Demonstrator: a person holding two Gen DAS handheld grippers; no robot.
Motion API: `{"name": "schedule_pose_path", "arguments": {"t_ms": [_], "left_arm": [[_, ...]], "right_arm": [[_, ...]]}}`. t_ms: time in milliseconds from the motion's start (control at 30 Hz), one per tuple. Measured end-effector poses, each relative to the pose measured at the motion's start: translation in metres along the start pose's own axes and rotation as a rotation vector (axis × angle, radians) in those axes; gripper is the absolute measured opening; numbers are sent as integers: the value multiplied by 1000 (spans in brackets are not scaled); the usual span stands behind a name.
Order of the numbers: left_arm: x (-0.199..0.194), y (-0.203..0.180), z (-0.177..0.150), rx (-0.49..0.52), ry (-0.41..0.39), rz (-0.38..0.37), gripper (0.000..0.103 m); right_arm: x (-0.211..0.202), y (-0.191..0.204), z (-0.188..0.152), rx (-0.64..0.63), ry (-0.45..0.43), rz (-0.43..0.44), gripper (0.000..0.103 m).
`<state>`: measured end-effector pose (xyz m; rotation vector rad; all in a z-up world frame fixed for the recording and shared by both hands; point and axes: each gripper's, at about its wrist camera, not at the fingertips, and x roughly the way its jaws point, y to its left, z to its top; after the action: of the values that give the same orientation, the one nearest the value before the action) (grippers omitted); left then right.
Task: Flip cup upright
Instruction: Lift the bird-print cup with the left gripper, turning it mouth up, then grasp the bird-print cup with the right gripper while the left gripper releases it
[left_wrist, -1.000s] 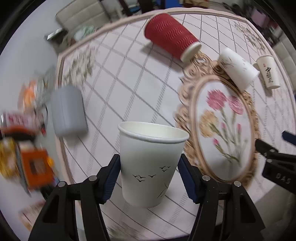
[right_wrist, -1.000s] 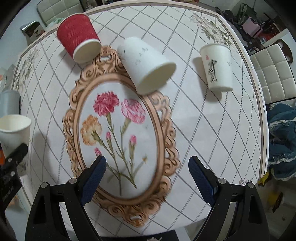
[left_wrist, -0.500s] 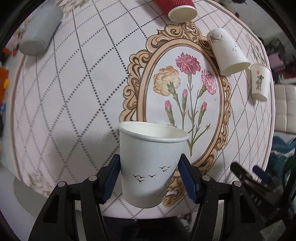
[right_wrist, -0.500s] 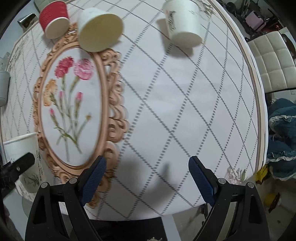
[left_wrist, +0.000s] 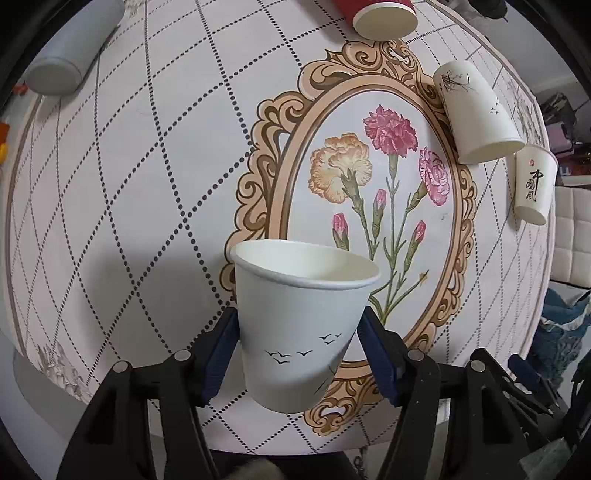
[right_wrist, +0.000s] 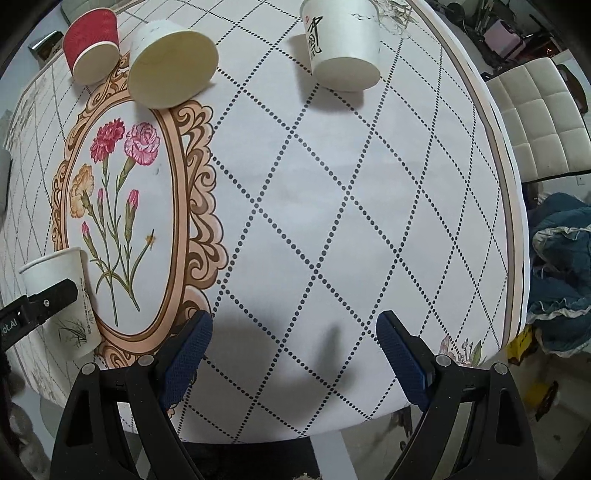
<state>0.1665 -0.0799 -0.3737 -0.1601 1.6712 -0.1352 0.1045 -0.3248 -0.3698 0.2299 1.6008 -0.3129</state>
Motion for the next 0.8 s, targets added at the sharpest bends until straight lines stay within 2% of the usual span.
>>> {"name": "schedule_pose_path", "arguments": {"t_ms": [33,133,200,267,333,567,667,800], "left_arm": [[-2,1,2,-1,0,-1,63],[-13,0,7,13,-19,3,80],[-24,1,6,30,-48,25,84],[-35,3,6,41,-74,43,96],[-50,8,1,45,-107,53,99],[-102,40,-13,88,-310,164,103],[-103,56,-13,101,-329,244,103],[-88,90,-14,66,-283,302,103]], "right_arm": [[-2,3,2,3,1,0,92],[-8,2,3,11,-11,2,92],[-12,3,4,13,-16,10,92],[-18,6,5,14,-23,22,92],[-23,7,4,15,-35,34,92],[-48,30,-6,-19,-60,86,92],[-61,53,-12,-51,-65,112,92],[-68,87,-18,-119,-65,129,92]]}}
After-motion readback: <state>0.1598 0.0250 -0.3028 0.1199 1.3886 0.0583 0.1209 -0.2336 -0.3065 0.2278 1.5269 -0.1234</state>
